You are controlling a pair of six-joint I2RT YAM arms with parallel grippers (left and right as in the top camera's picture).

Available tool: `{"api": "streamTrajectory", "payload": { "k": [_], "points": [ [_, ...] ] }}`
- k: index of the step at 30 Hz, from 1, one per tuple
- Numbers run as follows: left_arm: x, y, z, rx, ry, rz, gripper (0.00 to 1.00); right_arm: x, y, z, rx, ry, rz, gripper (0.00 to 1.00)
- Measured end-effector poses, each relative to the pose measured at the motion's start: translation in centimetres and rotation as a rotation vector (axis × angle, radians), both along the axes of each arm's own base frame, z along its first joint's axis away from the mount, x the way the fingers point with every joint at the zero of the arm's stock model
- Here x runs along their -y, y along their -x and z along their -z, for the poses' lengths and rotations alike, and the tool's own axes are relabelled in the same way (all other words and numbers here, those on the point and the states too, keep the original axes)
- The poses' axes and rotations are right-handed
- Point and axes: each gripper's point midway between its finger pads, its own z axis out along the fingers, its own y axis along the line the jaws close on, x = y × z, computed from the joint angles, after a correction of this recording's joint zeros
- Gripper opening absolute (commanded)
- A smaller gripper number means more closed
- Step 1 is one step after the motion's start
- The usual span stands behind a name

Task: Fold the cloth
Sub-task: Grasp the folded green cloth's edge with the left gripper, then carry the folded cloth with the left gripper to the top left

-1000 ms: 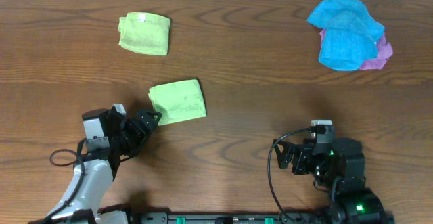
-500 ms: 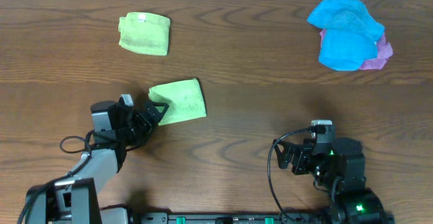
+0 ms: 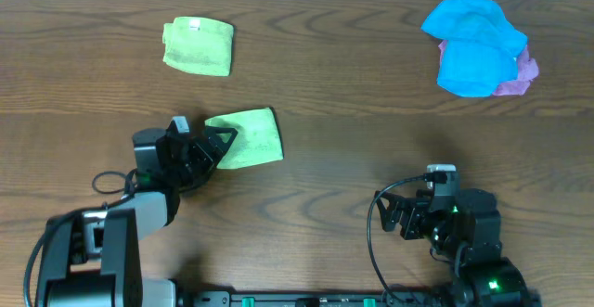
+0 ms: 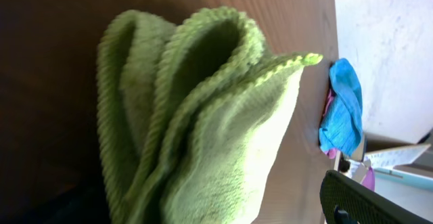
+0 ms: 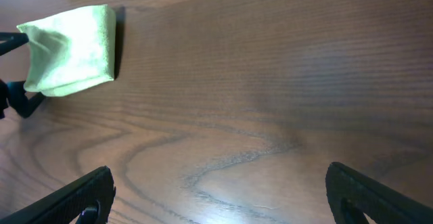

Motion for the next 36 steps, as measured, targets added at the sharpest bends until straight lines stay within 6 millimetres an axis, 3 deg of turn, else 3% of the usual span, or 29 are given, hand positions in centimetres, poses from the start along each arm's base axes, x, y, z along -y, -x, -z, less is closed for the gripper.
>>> {"api": "streamTrajectory", "payload": {
  "k": [5,7,9,14,22,26,32,36],
  "points": [
    [1.2,-0.8,0.1,0.042,0.002,0.04,1.0,0.0,0.0,0.0,0.0,0.0,0.0,0.99],
    [1.4,-1.1,0.0,0.051,0.001,0.047,0.82,0.0,0.0,0.0,0.0,0.0,0.0,0.99],
    [1.5,-1.0,0.7,0.037,-0.004,0.046,0.4,0.0,0.0,0.0,0.0,0.0,0.0,0.99],
    [1.2,-0.1,2.7,-0.033,-0.017,0.029,0.06,0.0,0.0,0.0,0.0,0.0,0.0,0.99],
    [1.7,-0.2,2.5,0.013,0.01,0.041,0.06,0.0,0.0,0.0,0.0,0.0,0.0,0.99],
    [2.3,-0.8,1.5,0.012,0.07,0.049,0.05,0.0,0.0,0.0,0.0,0.0,0.0,0.99],
    [3.4,-6.7,-4.7,0.098,0.189,0.075,0.06,0.0,0.0,0.0,0.0,0.0,0.0,0.99],
    [3.6,-10.4,-8.4,0.041,0.221,0.077,0.05,0.0,0.0,0.0,0.0,0.0,0.0,0.99]
  ]
}}
